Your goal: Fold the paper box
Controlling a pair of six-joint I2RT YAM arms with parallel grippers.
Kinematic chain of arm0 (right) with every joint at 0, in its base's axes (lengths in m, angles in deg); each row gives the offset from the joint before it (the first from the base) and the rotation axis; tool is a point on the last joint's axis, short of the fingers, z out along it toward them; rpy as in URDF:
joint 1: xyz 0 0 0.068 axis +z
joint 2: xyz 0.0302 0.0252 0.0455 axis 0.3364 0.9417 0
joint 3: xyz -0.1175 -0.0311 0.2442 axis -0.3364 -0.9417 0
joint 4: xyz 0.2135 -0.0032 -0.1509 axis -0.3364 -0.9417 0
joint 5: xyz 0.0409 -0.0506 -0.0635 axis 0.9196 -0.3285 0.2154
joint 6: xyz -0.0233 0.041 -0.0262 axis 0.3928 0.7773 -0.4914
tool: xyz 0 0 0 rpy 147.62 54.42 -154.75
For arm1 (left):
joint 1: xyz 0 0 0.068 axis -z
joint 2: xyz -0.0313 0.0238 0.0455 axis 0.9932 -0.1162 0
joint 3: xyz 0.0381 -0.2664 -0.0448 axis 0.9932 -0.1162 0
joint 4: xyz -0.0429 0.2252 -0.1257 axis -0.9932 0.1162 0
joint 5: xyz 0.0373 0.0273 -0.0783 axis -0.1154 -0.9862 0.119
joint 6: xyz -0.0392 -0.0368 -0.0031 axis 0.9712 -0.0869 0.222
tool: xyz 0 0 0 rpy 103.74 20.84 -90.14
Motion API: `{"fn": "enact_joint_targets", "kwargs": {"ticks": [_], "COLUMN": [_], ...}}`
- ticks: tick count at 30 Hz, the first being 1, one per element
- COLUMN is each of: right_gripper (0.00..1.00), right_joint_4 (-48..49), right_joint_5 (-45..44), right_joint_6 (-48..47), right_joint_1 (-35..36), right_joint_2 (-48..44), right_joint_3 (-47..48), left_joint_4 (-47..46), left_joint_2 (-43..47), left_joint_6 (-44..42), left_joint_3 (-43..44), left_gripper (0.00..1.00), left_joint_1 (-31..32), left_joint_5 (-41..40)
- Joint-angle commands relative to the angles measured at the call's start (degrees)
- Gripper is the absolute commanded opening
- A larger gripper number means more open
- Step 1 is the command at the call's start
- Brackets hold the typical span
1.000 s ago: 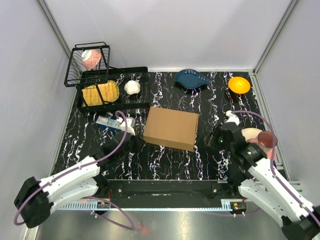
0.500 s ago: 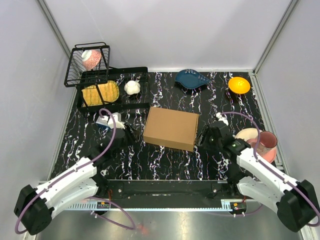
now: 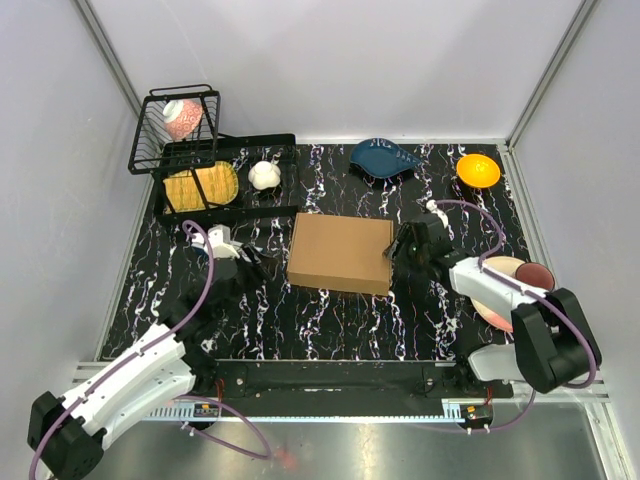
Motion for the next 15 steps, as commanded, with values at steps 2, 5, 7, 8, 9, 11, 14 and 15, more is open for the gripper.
{"fn": "enact_joint_targets", "kwargs": {"ticks": [2, 5, 7, 8, 9, 11, 14, 15], "right_gripper": [0.56, 0.55, 0.54, 0.55, 0.55, 0.57, 0.65, 0.67], "right_joint_4": [4.48, 5.63, 4.49, 3.61, 2.47, 0.36, -4.03, -7.7], "right_joint_5": [0.94, 1.73, 1.56, 1.03, 0.85, -0.28, 0.06, -0.03], "right_joint_6": [-2.83, -3.18, -3.27, -3.18, -2.75, -2.74, -3.88, -5.28], "right_joint_1": [-2.48, -3.09, -3.1, -3.1, -3.1, -3.01, -3.01, -3.01], "right_joint_2": [5.13, 5.58, 2.96, -1.93, -5.29, -15.45, -24.71, -25.7], "right_joint_3": [3.04, 3.92, 4.54, 4.36, 3.49, 3.13, 3.92, 5.31], "left_joint_4": [1.66, 2.28, 2.89, 3.85, 4.3, 5.7, 7.2, 8.25], "left_joint_2": [3.23, 3.58, 3.93, 4.72, 5.16, 6.48, 6.49, 6.05], "left_joint_6": [-0.76, -0.85, -1.11, -1.37, -1.63, -1.9, 1.59, 2.92], "left_joint_3": [0.42, 0.33, 0.77, 0.95, 1.21, 2.18, 3.41, 4.19], "left_gripper": [0.66, 0.66, 0.66, 0.66, 0.67, 0.7, 0.8, 0.82], "left_joint_1": [-0.43, -0.52, -0.52, -0.52, -0.52, -0.61, -0.69, -0.78], "left_joint_5": [-0.02, -0.02, -0.11, -0.45, -0.72, -1.68, -5.01, -5.9]}}
